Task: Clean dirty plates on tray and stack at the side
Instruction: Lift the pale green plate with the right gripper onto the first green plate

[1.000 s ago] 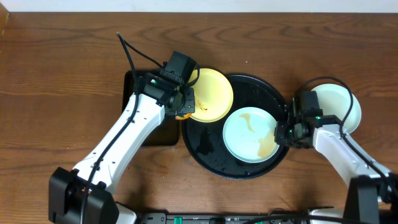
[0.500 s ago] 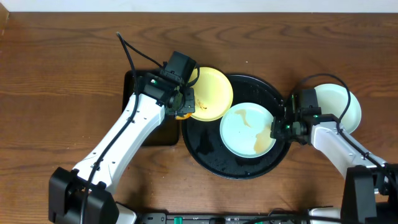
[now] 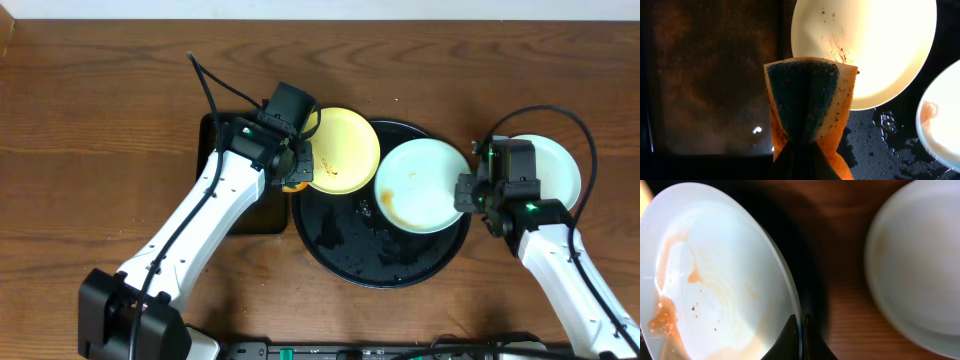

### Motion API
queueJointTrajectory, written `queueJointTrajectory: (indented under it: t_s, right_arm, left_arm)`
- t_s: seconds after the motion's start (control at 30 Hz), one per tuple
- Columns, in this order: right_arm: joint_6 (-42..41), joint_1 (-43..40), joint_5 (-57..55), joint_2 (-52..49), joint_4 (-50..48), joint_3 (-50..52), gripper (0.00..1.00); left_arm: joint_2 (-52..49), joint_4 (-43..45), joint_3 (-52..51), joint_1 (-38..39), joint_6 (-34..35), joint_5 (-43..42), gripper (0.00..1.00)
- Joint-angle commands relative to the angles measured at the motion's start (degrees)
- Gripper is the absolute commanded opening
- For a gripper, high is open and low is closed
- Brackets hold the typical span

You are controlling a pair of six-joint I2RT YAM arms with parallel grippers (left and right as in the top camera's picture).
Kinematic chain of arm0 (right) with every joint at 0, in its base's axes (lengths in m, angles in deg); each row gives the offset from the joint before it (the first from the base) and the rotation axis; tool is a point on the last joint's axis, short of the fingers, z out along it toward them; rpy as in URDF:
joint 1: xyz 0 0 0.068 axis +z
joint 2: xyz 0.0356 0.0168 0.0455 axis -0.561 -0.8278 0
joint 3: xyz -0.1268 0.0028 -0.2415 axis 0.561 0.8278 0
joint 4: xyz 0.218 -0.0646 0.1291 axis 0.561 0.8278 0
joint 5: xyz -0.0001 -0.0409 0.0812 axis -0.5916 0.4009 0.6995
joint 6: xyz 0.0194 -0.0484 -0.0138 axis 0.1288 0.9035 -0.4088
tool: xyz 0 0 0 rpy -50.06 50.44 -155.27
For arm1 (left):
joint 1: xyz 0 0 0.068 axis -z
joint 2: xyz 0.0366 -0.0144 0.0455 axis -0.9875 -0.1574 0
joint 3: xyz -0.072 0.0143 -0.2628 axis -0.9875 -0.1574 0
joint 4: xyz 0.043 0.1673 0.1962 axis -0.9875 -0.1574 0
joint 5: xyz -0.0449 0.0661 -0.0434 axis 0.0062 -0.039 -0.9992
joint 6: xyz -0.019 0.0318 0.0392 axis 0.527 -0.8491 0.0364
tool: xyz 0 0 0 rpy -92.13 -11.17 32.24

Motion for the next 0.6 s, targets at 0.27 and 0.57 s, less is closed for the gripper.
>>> queueJointTrajectory:
  t_s: [0.27, 0.57]
  right_arm:
    - [7.8, 5.9, -22.0, 4.7, -1.5, 0.0, 0.01]
    - [16.6, 22.9, -44.9, 5.7, -8.9, 0.0, 0.01]
  left_arm:
    - [1.3, -0.3, 0.0, -0.2, -0.7, 1.1, 0.07]
    - [1.3, -0.3, 0.0, -0.2, -0.7, 1.2, 0.07]
